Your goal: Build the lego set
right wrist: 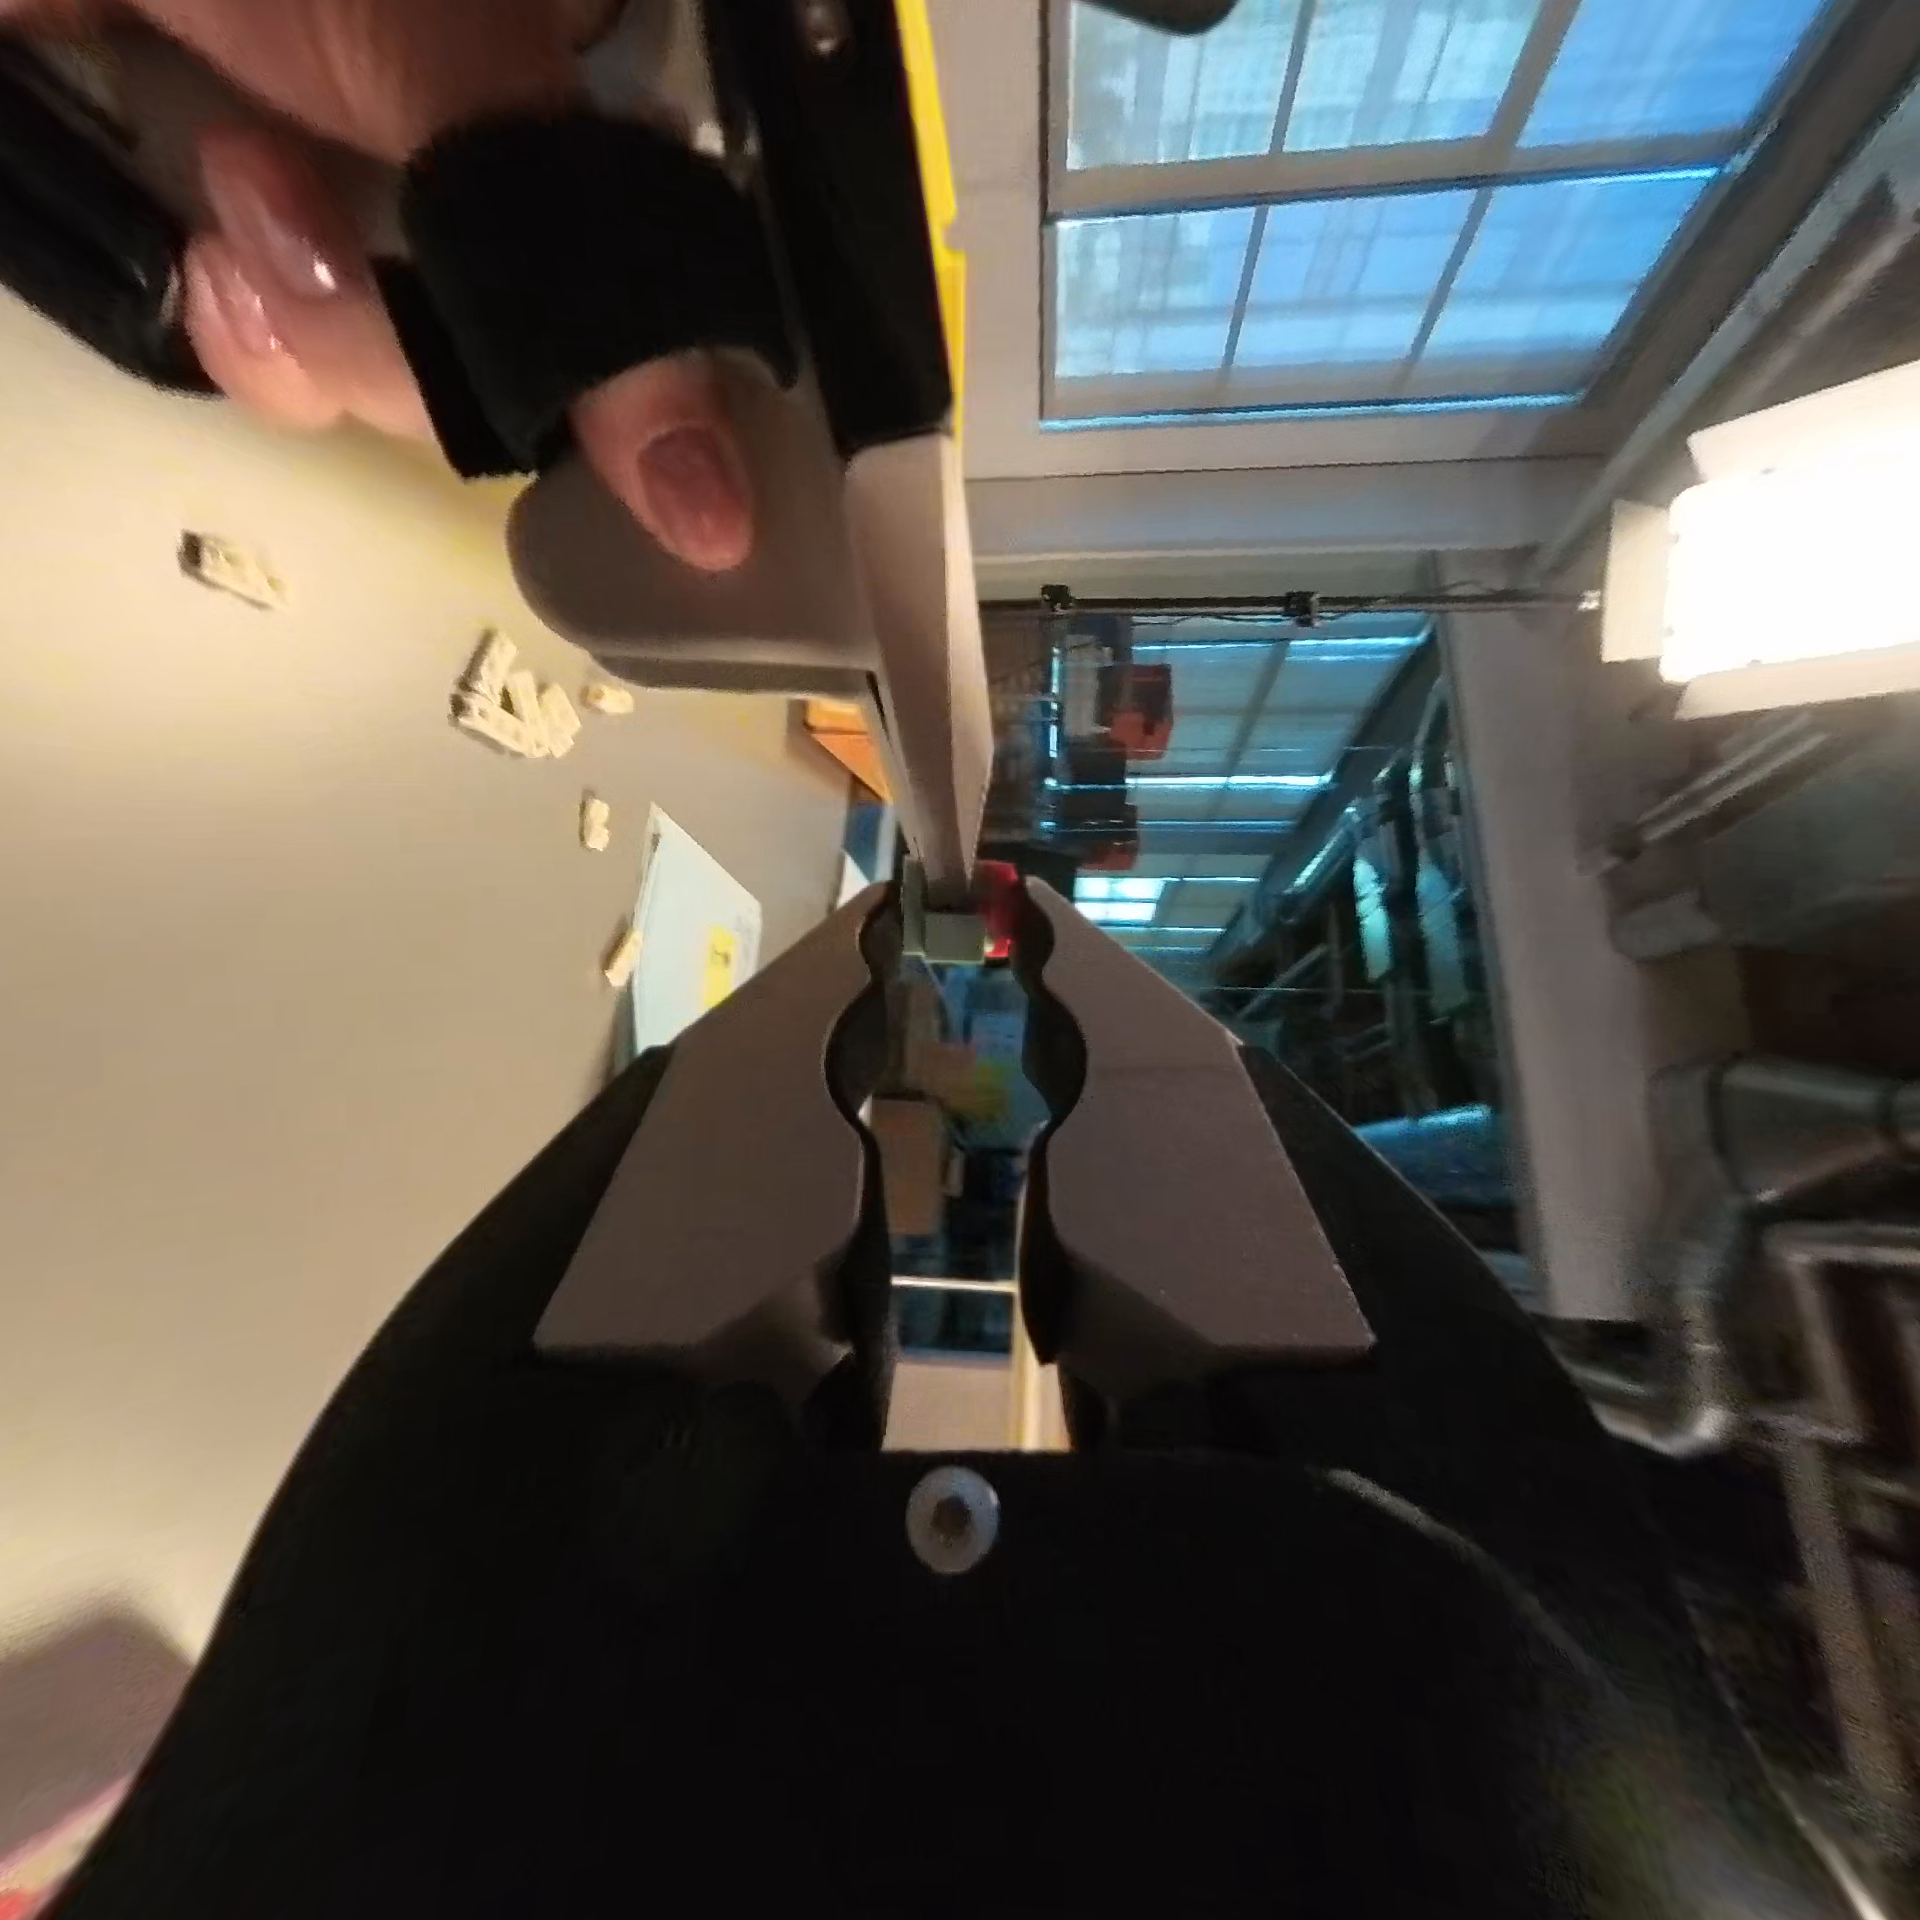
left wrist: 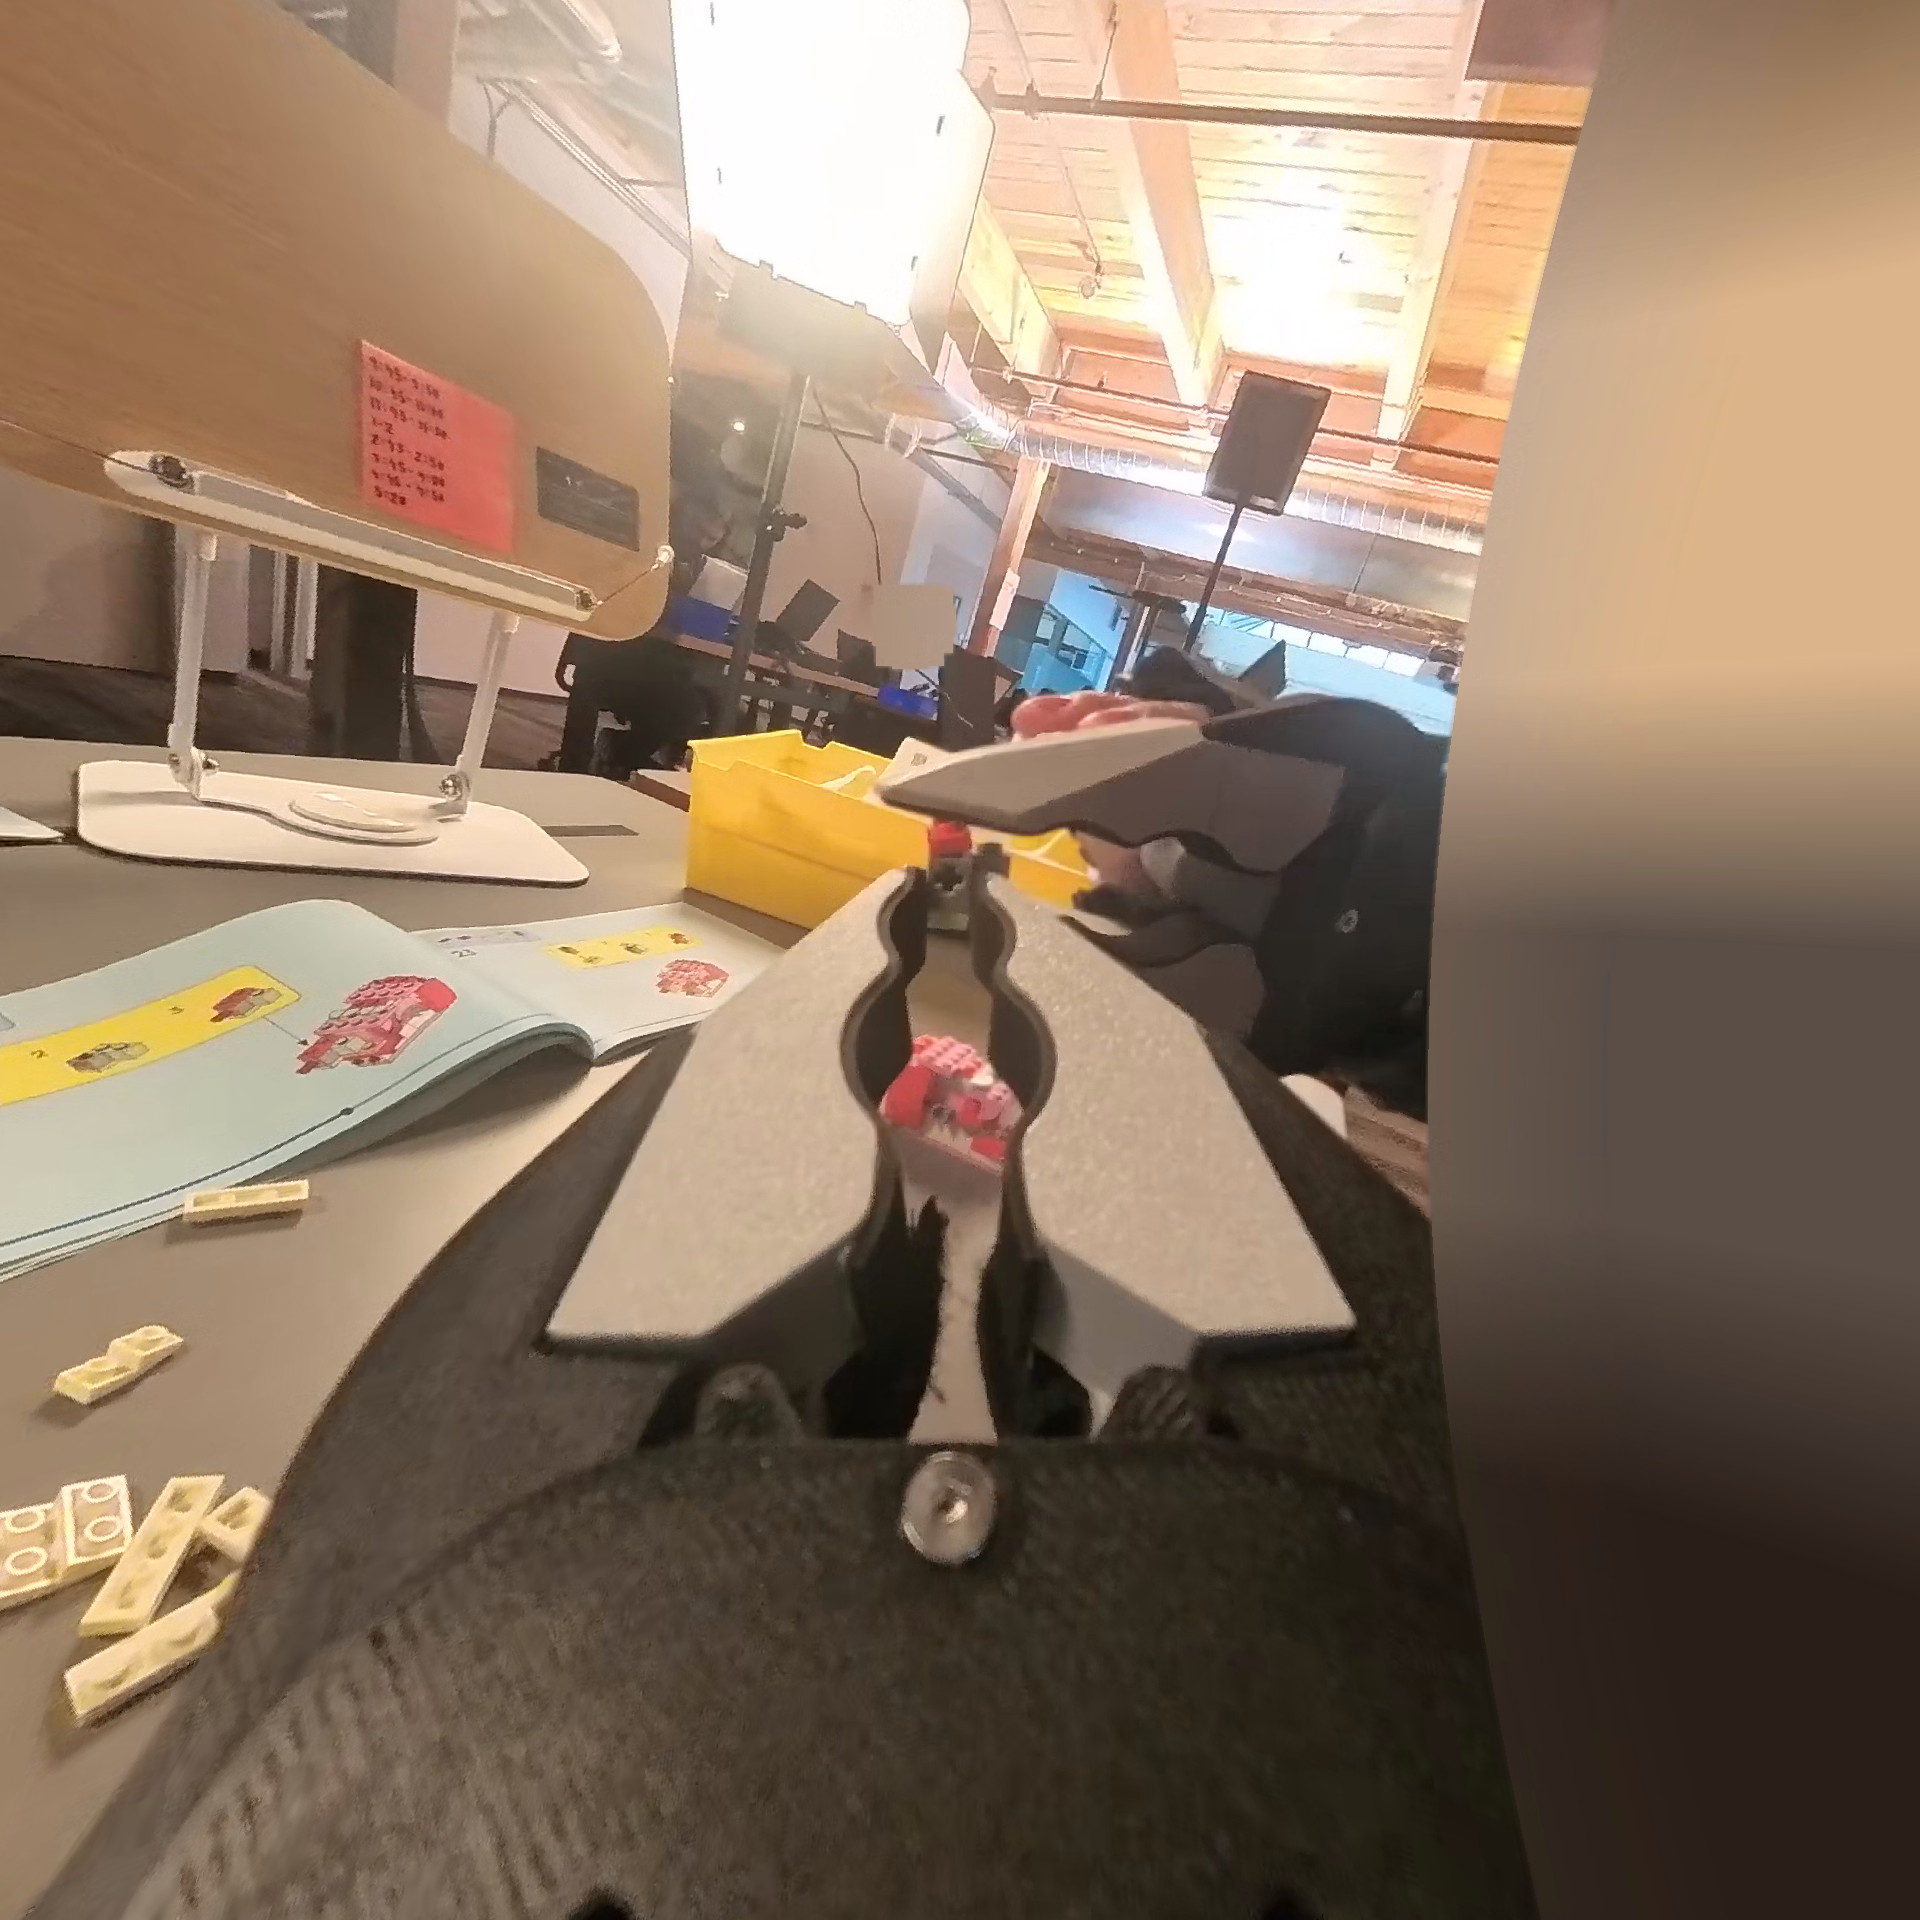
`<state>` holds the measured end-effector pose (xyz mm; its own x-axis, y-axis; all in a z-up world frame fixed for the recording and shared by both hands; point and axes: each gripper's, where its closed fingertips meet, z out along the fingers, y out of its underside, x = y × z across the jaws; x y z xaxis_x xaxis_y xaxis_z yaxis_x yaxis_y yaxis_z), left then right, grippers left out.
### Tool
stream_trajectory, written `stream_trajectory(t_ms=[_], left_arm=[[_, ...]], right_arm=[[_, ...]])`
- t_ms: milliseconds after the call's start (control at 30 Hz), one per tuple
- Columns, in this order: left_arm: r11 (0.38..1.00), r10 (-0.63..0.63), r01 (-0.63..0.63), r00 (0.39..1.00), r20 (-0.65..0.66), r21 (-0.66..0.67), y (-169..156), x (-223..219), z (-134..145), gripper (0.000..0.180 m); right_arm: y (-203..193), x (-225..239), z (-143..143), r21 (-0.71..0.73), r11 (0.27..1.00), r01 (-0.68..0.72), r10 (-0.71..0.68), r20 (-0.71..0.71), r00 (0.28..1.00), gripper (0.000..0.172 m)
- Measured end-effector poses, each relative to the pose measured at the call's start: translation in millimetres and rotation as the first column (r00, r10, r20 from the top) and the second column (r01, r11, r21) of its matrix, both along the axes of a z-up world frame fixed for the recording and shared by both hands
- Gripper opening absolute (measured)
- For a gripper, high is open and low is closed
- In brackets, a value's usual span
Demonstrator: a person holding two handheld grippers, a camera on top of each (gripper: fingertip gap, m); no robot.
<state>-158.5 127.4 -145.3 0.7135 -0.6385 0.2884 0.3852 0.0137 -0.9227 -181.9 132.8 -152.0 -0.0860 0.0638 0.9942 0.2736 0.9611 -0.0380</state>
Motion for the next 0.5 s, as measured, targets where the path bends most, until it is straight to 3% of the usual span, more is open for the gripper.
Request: stream_trajectory(t_ms=[100, 300, 500], left_arm=[[1.0, -0.015, 0.015, 1.0, 0.003, -0.002, -1.0, 2.1, -1.9, 0.007], [0.999, -0.025, 0.026, 0.999, 0.037, -0.032, 1.5, 0.9, -6.3, 0.006], [0.999, 0.002, -0.002, 1.0, 0.003, -0.037, 2.6, 1.0, -8.8, 0.006]], right_arm=[[-0.4, 2.4, -0.8, -0.043, 0.999, -0.015, 0.016, 0.009, 1.0, 0.02], [1.3, 2.7, -2.8, 0.044, 0.999, -0.004, 0.004, -0.004, 1.0, 0.019], [2.8, 2.4, -5.7, 0.039, 0.999, 0.013, -0.014, 0.033, 0.999, 0.019]])
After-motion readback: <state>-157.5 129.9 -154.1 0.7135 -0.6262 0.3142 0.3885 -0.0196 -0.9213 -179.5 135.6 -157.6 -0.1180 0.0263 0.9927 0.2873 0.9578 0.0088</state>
